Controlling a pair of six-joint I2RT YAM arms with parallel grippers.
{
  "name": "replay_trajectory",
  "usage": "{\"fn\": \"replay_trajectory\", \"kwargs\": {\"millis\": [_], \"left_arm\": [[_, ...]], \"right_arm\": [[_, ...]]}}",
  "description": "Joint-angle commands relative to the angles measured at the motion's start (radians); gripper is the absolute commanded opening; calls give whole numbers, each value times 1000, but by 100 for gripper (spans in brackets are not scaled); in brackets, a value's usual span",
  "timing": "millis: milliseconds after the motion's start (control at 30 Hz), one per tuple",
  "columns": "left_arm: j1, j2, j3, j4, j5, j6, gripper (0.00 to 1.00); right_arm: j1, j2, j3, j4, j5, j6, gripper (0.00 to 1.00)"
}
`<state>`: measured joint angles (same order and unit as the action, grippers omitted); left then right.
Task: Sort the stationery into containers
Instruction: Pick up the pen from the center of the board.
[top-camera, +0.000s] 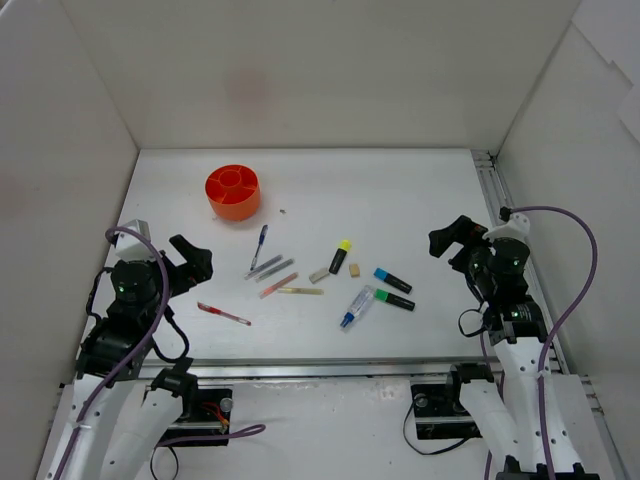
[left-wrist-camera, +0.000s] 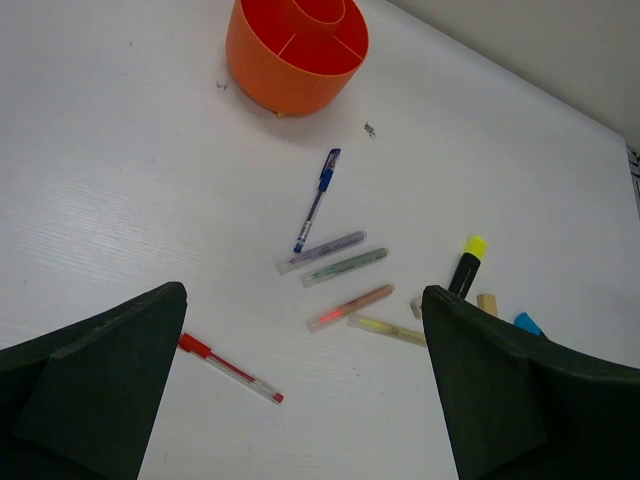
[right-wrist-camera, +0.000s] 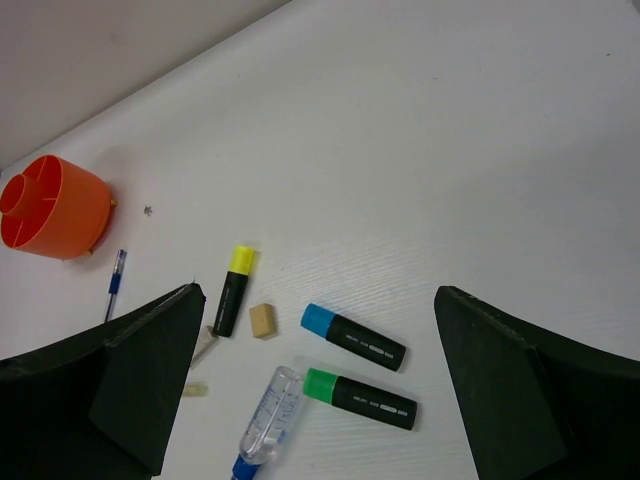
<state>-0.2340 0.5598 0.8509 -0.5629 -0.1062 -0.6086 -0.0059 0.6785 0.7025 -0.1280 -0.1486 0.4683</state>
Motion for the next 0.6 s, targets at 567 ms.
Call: {"fn": "replay_trajectory", "kwargs": {"millis": [567], "left_arm": [[-4, 109, 13, 97, 94, 15, 100]], "right_arm": [[228, 211, 83, 39, 78, -40, 98]]}}
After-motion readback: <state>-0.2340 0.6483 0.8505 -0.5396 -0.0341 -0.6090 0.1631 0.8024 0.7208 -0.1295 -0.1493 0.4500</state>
